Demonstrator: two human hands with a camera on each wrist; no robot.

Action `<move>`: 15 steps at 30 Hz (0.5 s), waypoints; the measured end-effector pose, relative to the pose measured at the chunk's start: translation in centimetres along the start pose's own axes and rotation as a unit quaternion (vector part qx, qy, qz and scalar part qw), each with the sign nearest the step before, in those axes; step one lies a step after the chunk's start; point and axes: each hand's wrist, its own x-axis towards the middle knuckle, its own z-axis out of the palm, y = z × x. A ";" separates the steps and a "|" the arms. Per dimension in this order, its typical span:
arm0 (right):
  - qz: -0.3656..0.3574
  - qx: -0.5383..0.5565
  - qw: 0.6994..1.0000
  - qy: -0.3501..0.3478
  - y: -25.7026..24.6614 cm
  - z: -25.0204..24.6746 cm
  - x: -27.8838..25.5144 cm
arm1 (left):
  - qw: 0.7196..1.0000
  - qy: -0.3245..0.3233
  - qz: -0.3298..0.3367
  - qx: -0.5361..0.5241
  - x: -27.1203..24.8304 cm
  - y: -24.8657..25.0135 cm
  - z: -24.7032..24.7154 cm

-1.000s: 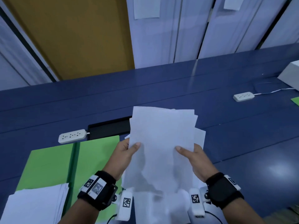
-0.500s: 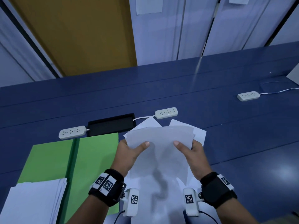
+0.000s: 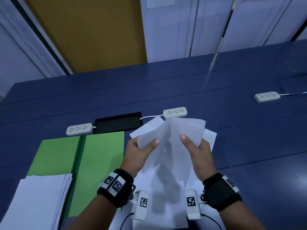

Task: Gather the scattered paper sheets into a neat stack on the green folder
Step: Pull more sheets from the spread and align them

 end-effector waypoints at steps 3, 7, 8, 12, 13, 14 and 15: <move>-0.044 0.022 0.999 -0.002 -0.5 -0.2 -0.2 | 0.999 0.008 0.025 -0.033 0.0 0.9 0.3; -0.001 -0.037 0.999 0.010 2.1 -2.5 -0.1 | 1.000 0.008 -0.020 -0.008 0.8 -1.4 -1.1; 0.022 -0.051 0.998 0.011 3.0 -3.0 0.0 | 0.999 0.004 -0.044 0.010 1.0 -2.1 -1.4; 0.033 -0.064 0.997 0.015 4.0 -3.5 -0.3 | 0.997 0.006 -0.059 0.052 1.2 -3.5 -1.5; 0.020 -0.053 0.998 0.018 3.6 -3.3 -0.6 | 0.998 0.005 -0.053 0.042 1.1 -3.2 -1.4; 0.002 -0.039 0.999 0.019 3.1 -3.1 -0.7 | 0.999 -0.002 -0.045 0.023 1.1 -3.0 -1.4; -0.020 -0.027 0.999 0.018 2.7 -3.1 -0.8 | 0.999 -0.013 -0.034 0.003 1.0 -2.7 -1.6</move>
